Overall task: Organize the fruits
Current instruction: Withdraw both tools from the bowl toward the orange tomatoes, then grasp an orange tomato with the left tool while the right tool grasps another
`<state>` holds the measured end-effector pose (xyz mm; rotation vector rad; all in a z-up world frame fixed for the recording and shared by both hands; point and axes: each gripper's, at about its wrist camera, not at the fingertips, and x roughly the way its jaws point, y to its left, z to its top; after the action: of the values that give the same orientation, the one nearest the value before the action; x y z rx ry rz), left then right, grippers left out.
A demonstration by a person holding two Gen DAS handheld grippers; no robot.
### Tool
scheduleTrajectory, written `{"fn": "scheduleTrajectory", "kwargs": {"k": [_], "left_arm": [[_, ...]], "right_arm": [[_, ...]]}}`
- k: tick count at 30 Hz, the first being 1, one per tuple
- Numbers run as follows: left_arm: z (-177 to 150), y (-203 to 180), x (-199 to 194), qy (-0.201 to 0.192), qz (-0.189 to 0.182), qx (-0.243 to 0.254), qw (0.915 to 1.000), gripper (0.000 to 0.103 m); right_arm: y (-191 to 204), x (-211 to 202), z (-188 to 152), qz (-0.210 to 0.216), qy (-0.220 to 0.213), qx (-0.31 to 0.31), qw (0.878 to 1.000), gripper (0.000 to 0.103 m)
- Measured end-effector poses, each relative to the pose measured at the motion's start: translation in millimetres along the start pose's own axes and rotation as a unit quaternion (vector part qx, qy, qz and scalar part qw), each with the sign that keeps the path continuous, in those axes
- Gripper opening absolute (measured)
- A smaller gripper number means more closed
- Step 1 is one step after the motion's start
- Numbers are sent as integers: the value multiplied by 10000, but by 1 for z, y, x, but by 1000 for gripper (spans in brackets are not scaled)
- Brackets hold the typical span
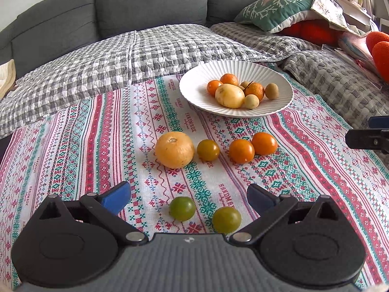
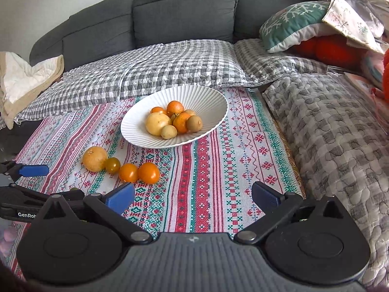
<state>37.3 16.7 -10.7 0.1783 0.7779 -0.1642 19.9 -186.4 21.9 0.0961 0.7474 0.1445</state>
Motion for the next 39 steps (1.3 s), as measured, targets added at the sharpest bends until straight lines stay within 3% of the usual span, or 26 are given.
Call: {"fn": "scheduleTrajectory", "kwargs": {"k": [15,26,35,39], "left_arm": [[-29,18,11,-314,-50,-26,9995,93],[-19,7,13,-567,-466,8,9973,92],[-8,-4,27,-673,-898,-18,9937,68],[-3,-13,38,-596,-1087,105,9922,52]], "right_arm": [[4,2,-24,-111,-474,-587,9971,103],[26,26,-32,102,-311,-1032,9941,103],[25,51,-30,182,-202,-695,9972,101],[23,60,-28,184,-164,-599,9979,96]]}}
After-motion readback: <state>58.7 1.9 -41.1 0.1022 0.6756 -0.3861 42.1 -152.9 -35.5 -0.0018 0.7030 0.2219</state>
